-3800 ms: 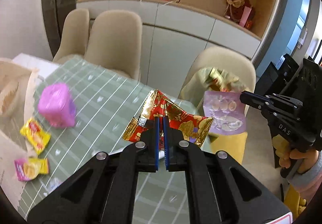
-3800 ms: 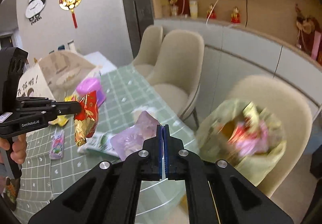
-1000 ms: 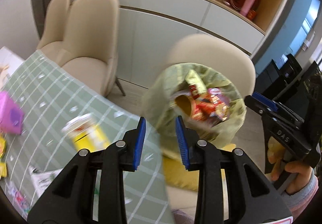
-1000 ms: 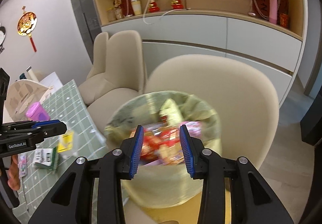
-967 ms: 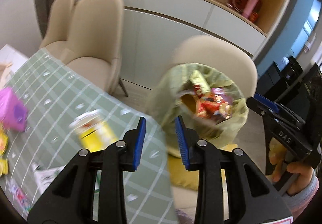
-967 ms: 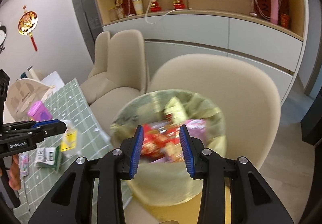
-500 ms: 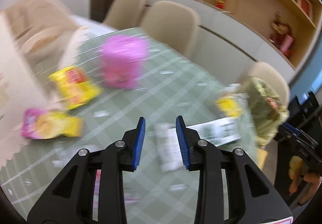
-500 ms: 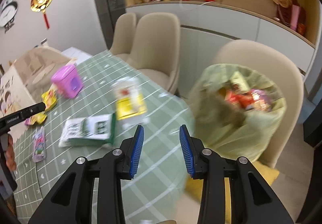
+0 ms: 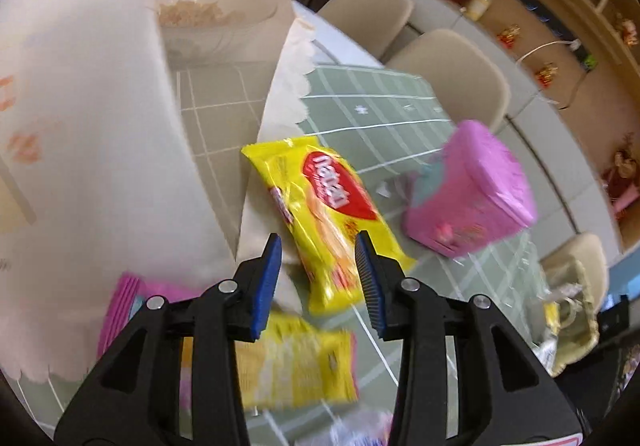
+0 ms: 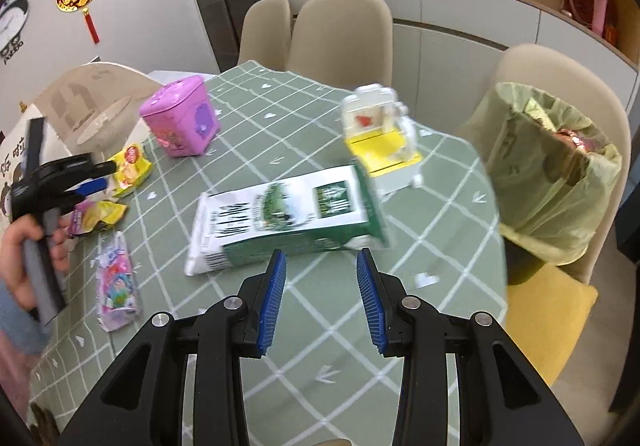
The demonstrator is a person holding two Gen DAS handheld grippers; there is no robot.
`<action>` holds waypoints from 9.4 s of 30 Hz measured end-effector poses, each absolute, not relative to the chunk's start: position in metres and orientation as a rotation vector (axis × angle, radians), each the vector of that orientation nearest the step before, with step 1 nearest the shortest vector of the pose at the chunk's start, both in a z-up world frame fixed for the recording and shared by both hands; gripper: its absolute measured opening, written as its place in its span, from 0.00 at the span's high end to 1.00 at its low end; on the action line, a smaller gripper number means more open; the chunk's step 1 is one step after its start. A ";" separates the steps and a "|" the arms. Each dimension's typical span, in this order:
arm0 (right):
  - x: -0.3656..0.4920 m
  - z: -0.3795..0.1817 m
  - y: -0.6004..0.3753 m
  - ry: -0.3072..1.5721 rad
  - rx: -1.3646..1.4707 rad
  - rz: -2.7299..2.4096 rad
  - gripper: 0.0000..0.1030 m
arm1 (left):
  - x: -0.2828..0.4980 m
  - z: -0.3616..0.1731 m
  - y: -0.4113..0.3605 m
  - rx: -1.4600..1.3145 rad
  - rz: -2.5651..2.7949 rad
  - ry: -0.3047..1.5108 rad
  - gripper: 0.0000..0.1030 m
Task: Collect trash
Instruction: 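Move the left tool back to the table and grasp the yellow Nabati bag, then grasp the pink-and-yellow chips bag with the right tool while the left tool holds the Nabati bag, then carry the Nabati bag in the left tool while the right tool carries the chips bag to the bin, then open both tools over the bin to drop the Nabati and chips bags, then move the left tool to the Kleenex pack while the right tool reaches the milk pouch, then grasp the pink Kleenex tissue pack with the left tool while the right tool holds the milk pouch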
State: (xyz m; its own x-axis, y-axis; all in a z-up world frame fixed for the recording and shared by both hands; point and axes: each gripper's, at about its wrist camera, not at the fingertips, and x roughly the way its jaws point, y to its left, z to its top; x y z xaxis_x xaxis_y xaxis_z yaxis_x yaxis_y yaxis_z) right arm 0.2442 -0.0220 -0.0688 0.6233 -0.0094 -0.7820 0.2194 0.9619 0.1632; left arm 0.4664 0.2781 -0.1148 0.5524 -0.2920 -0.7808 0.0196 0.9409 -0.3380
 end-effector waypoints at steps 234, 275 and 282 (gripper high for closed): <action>0.290 -0.092 -0.038 1.043 0.021 0.441 0.54 | 0.277 -0.107 0.231 -0.359 -0.045 1.047 0.65; 0.263 -0.112 -0.062 1.076 0.022 0.385 0.53 | 0.304 -0.112 0.148 -0.235 -0.151 1.070 1.00; 0.267 -0.112 -0.059 1.077 0.024 0.399 0.53 | 0.299 -0.094 0.160 -0.260 -0.151 1.038 1.00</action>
State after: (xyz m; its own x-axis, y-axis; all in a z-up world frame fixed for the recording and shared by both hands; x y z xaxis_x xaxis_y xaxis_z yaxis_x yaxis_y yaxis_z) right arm 0.2668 -0.0592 -0.1118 0.4094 0.3287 -0.8511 -0.3053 0.9284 0.2117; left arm 0.2985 0.1602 -0.0938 0.5016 -0.2455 -0.8296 0.0011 0.9591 -0.2831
